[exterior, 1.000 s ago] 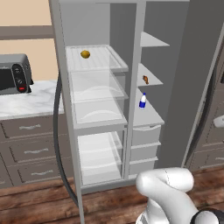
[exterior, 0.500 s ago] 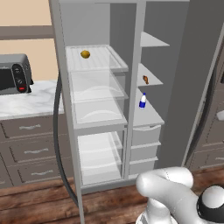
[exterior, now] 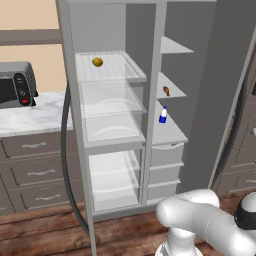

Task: There's a chicken drumstick in the fridge that needs to be moved to the freezer for freezing. Pick up the chicken drumstick from the fridge, place it on any shelf in the freezer, and close the fridge and freezer doors when done.

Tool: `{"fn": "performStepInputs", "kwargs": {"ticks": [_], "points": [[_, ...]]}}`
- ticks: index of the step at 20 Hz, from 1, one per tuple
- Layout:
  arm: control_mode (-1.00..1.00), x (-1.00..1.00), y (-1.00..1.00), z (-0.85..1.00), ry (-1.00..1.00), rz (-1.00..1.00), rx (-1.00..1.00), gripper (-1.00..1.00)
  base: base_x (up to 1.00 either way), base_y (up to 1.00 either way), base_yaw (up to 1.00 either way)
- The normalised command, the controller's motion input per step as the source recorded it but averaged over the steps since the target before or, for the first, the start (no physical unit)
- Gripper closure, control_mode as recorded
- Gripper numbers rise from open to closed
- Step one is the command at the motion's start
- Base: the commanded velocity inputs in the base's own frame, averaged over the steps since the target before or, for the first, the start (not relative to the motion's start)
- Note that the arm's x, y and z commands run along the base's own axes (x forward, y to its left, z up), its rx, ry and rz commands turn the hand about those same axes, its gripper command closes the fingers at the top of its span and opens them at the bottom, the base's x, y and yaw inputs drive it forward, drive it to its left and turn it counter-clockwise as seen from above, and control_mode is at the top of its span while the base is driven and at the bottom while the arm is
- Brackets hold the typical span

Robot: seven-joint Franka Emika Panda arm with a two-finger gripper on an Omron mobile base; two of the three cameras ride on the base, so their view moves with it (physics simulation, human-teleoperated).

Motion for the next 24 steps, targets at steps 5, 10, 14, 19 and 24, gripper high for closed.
{"fn": "performStepInputs", "kwargs": {"ticks": [5,10,14,19,24], "points": [[-1.0,0.14,-0.4,-0.02,-0.05,0.13,0.0,-1.0,0.0,0.0,0.0],[-1.0,0.03,-0.03,-0.07,-0.02,0.08,0.01,-1.0,0.0,0.0,0.0],[-1.0,0.24,-0.2,-0.2,-0.09,0.07,0.15,-1.0,0.0,0.0,0.0],[-1.0,0.31,-0.03,-0.24,-0.13,0.11,0.08,-1.0,0.0,0.0,0.0],[-1.0,0.19,-0.02,-0.14,-0.15,0.12,0.01,-1.0,0.0,0.0,0.0]]}}
